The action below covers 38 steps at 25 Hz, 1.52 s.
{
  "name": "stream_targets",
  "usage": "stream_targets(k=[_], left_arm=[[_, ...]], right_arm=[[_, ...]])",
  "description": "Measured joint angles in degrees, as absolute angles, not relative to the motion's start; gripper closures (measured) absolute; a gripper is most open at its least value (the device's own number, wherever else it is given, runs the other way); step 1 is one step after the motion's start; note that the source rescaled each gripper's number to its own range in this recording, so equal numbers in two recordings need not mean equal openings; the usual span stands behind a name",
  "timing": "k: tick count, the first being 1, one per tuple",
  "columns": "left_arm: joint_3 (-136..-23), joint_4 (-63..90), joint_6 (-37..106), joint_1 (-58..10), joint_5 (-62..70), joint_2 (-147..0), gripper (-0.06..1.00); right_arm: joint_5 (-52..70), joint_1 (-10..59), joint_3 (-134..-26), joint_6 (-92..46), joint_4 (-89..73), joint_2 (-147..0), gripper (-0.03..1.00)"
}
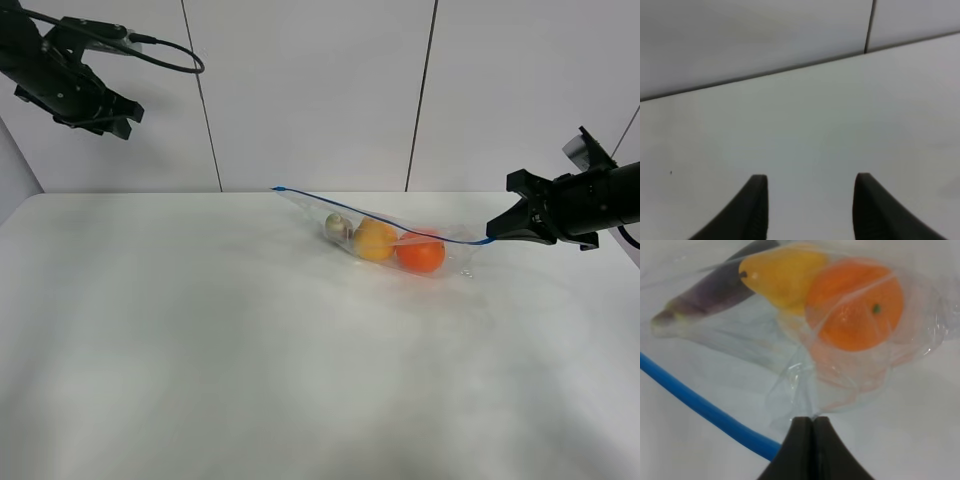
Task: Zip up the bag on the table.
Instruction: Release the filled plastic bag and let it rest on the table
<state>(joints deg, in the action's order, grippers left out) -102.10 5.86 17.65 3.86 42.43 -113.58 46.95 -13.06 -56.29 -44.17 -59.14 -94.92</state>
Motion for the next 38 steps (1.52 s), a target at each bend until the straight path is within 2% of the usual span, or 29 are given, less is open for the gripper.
stream_targets(k=[7,27,38], left_arm=[[-98.9,8.0,20.1,7.3,42.8,-112.6,0.42],[-98.8,8.4,21.4,7.4,44.1,-109.3,0.42],[-95.6,8.5,20.4,7.4,44.4,-100.6,0.42]], right_arm=[[46.7,-13.1,-56.3,-43.9,-59.1,-94.9,0.97],[46.6,-13.1,-56.3,-43.8,-59.1,-94.9,0.97],[46.7,-13.1,-56.3,-43.8,-59.1,-94.9,0.97]])
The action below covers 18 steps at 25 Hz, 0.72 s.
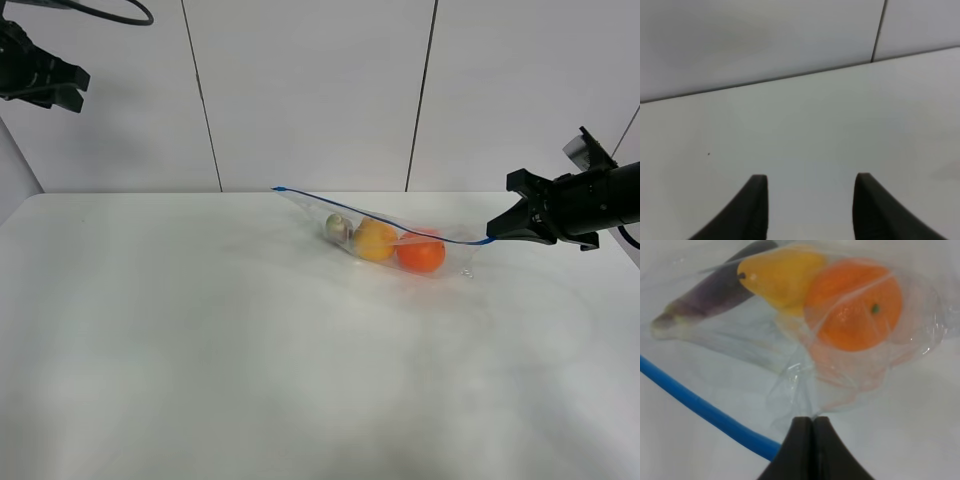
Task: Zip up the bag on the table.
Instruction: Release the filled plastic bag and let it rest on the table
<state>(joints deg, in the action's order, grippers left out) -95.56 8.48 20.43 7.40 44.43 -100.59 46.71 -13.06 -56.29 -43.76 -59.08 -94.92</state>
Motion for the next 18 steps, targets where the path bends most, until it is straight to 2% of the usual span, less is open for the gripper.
stream_targets(k=[9,18], left_arm=[[-86.1,8.5,19.1,7.4,44.6,-88.8,0.42],[-71.1,8.5,16.4,7.4,43.7,-69.1,0.42]], right_arm=[[46.9,-13.1,-56.3,-43.8,-59.1,-94.9,0.97],[46.9,-13.1,-56.3,-43.7,-59.1,-94.9,0.97]])
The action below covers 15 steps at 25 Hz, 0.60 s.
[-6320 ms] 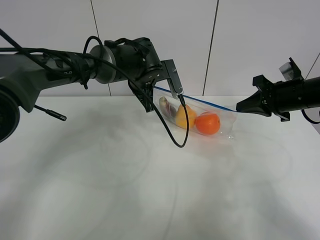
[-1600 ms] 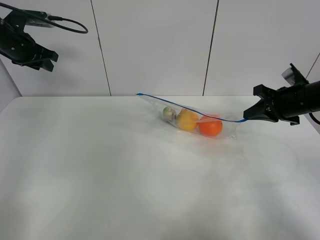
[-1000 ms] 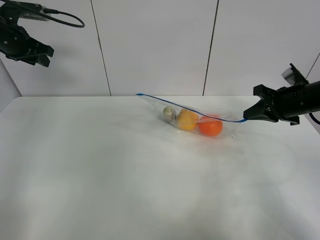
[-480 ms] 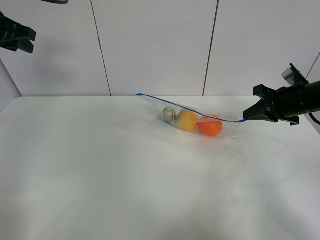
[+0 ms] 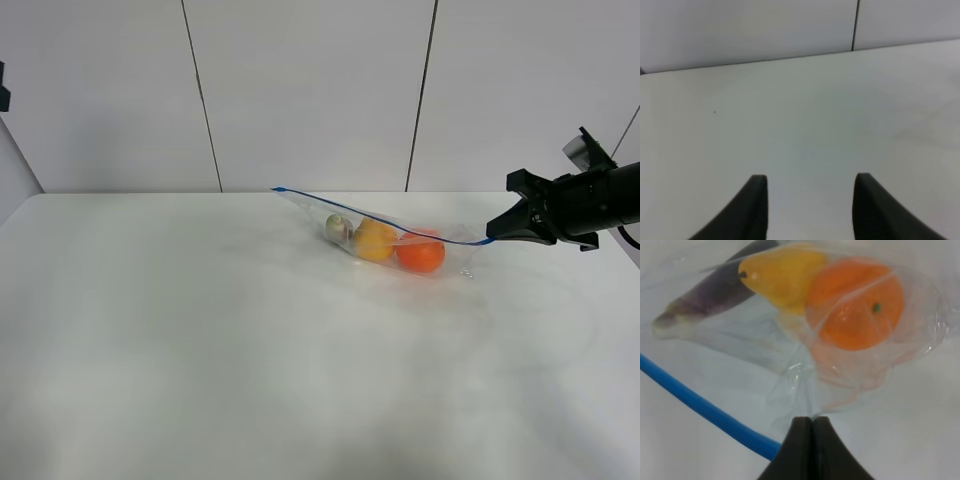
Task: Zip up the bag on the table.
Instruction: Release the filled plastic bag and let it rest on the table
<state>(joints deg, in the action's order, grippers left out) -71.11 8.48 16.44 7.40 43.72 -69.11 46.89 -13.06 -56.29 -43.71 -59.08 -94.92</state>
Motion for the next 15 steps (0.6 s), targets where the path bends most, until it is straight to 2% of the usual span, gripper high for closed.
stream_targets(k=[15], left_arm=[[-51.5,7.8,11.9,7.4,44.5,-38.2,0.42]], right_arm=[[46.7,-13.1,-56.3,-43.7,-59.1,-94.9,0.97]])
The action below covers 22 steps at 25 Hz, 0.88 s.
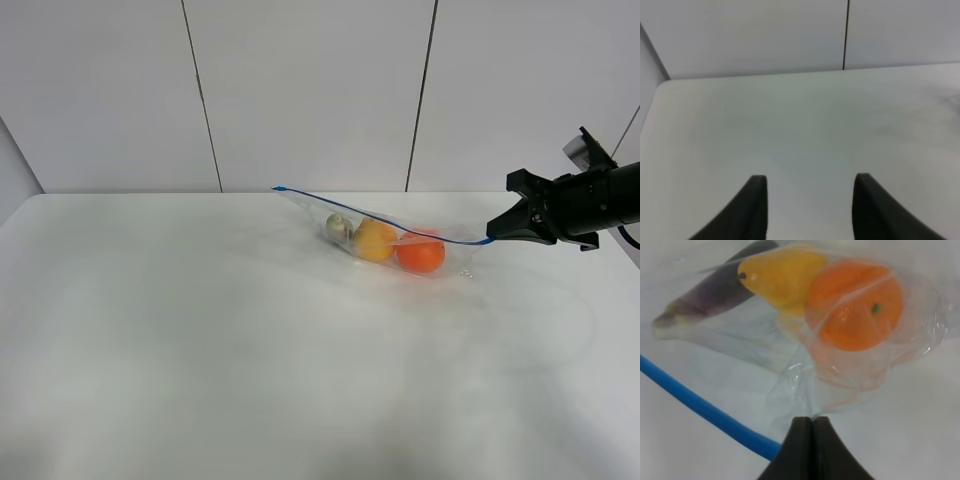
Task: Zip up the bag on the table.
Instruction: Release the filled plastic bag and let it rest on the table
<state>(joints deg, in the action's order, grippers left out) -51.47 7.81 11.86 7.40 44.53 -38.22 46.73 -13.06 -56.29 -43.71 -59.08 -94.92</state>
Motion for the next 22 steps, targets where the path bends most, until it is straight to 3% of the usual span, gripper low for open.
stream_targets(k=[8,22], left_arm=[[-44.9,7.4,11.2,7.4,47.0,-26.4,0.42],[-43.9,7.4,10.9,4.8,52.1,-18.4,0.42]], right_arm=[[46.6,-13.1,-56.3,-43.7,-59.1,-94.9,0.97],[46.5,-13.1,-56.3,-43.7,-58.9,-94.9,0.97]])
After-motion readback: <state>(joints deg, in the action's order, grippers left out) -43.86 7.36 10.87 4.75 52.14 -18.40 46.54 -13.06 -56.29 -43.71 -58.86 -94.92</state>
